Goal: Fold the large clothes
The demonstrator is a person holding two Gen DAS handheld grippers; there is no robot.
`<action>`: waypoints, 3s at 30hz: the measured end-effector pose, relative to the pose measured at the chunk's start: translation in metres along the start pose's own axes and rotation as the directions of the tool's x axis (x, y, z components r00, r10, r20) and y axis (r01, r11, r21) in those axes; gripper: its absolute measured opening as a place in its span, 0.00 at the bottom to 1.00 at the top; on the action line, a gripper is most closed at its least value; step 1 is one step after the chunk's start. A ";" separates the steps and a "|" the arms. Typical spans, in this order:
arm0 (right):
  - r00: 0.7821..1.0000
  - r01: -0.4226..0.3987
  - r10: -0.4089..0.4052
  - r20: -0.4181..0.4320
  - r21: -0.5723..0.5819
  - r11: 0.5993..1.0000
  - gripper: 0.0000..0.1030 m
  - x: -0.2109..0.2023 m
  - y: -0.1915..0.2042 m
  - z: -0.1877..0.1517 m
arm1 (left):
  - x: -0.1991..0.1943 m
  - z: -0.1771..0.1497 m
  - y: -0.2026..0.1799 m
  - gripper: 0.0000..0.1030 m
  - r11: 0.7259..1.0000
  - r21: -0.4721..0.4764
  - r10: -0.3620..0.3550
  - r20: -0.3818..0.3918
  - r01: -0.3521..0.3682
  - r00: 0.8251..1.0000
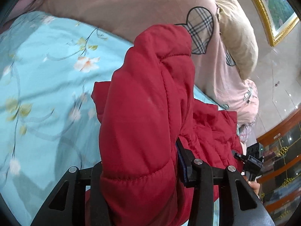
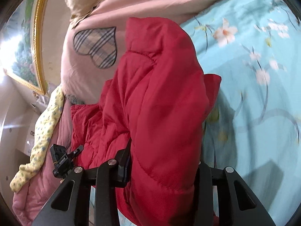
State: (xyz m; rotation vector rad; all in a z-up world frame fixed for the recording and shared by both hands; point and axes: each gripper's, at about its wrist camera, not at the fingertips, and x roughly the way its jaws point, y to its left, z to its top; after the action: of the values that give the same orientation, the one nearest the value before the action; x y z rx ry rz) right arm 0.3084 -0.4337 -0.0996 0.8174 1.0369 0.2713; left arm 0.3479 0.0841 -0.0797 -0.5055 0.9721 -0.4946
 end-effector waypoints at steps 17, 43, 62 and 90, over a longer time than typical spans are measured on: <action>0.999 -0.044 0.044 0.003 0.107 0.993 0.39 -0.026 -0.022 -0.079 | -0.028 -0.053 0.007 0.43 0.999 -0.018 0.036 -0.011 -0.036 0.999; 0.981 0.114 -0.133 0.138 0.137 0.984 0.67 -0.007 -0.037 -0.082 | 0.024 -0.068 -0.026 0.77 0.919 0.052 0.383 0.114 -0.391 0.917; 0.957 0.199 -0.227 0.178 0.162 0.967 0.83 -0.007 -0.034 -0.080 | -0.076 -0.117 -0.090 0.92 0.880 0.169 0.389 0.279 -0.443 0.878; 0.869 0.494 -0.441 0.223 -0.367 0.788 0.85 0.026 0.104 -0.144 | -0.004 -0.177 -0.112 1.00 0.858 0.350 0.364 0.105 -0.377 0.926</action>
State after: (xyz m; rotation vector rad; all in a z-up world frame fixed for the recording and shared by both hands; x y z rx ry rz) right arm 0.2175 -0.2805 -0.0782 0.1694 0.9827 0.0053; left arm 0.1741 -0.0326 -0.0927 0.0148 0.8898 -0.3036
